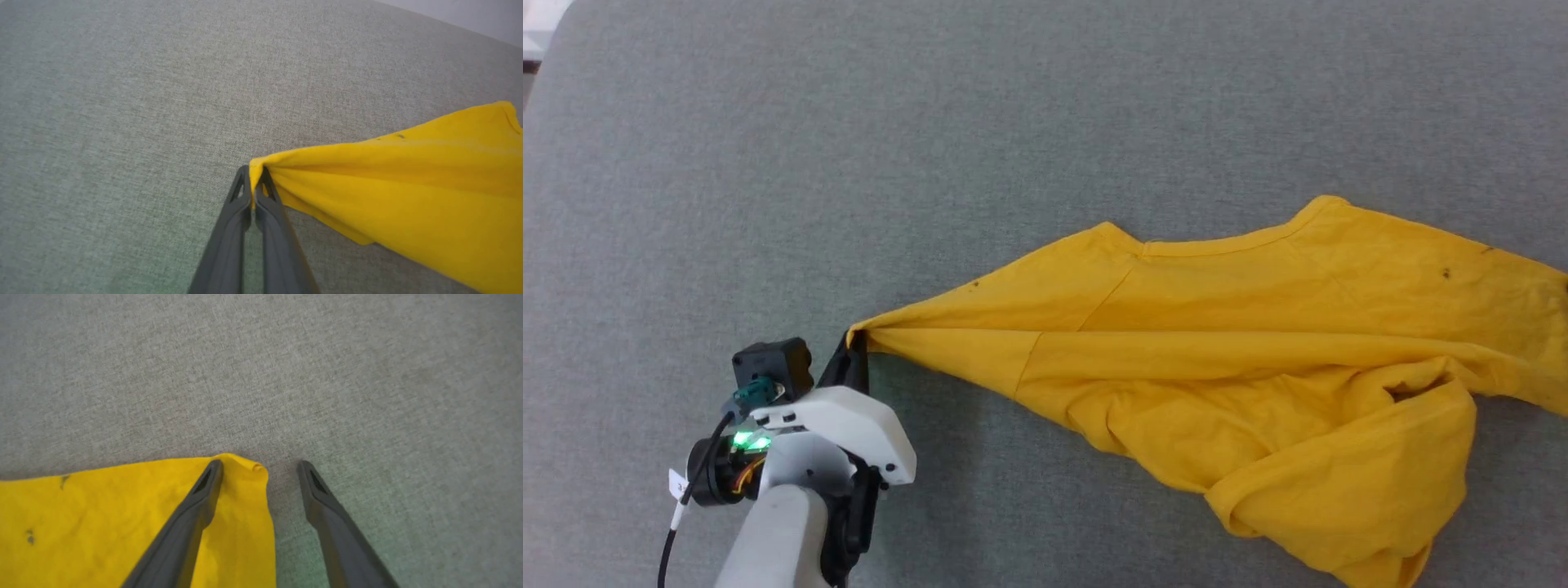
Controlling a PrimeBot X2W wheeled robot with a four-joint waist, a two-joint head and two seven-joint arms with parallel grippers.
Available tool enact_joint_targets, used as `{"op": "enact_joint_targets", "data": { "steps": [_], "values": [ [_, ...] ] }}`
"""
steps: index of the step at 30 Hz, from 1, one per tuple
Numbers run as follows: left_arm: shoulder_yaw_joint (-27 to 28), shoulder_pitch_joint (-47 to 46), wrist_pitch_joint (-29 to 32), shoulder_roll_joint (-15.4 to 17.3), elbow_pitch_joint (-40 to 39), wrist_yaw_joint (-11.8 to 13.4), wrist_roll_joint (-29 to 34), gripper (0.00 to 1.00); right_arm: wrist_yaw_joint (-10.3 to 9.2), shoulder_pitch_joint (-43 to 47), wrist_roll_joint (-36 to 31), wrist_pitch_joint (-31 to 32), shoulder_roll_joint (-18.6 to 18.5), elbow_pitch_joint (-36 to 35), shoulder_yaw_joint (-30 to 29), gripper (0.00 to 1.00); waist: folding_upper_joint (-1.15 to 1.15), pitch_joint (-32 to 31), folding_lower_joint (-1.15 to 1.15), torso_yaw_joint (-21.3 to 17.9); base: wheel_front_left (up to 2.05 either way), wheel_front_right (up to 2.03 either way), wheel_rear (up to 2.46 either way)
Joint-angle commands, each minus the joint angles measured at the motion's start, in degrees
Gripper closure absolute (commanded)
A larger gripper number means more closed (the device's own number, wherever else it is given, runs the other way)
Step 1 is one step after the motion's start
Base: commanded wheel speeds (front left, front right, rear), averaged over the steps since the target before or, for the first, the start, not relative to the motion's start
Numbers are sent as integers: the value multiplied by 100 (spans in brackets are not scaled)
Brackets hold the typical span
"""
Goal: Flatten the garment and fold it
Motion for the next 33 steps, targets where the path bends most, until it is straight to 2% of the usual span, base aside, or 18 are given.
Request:
{"op": "enact_joint_targets", "data": {
  "steps": [1,2,3,4,7,9,15,17,22,24,33],
  "values": [
    [7,-66,-26,12,-14,-7,-28,100,-6,-6,-68,169,26,83,14,56,0,72,0,84,0,0,0],
    [-1,-68,-21,11,-18,-3,-29,100,-6,4,-109,397,6,96,61,64,0,73,0,92,0,0,0],
    [-9,-67,-19,9,-23,0,-32,100,-6,20,-122,610,8,85,111,87,0,65,0,95,0,0,0],
    [-22,-61,-13,6,-28,-4,-36,100,-6,48,-120,812,34,33,169,99,0,49,0,93,0,0,0],
    [-50,-41,8,11,-33,-28,-63,100,-6,187,-74,1367,102,-201,350,100,0,-5,0,70,0,0,0],
    [-74,-43,23,11,-37,-42,-74,100,-6,276,-31,1505,128,-478,469,100,0,-42,0,44,0,0,0],
    [-133,-313,-71,81,-138,-255,-128,100,-6,362,97,1168,-58,-1204,855,100,0,-138,0,2,0,0,0],
    [-184,-550,-53,258,-191,-362,-15,100,-6,289,128,1015,-187,-1379,1039,100,0,-155,0,-11,0,0,0],
    [-106,-1568,122,652,-402,-684,4,100,-6,-189,172,728,-487,-1816,1507,100,0,-92,0,-93,0,0,0],
    [-114,-2071,238,928,-426,-737,223,100,-6,-501,208,621,-578,-1942,1677,100,0,-13,0,-157,0,0,0],
    [69,-4539,577,1305,-101,-737,500,100,-6,-2477,157,-90,-1059,-1946,2328,100,0,660,0,-440,0,0,0]
  ]
}}
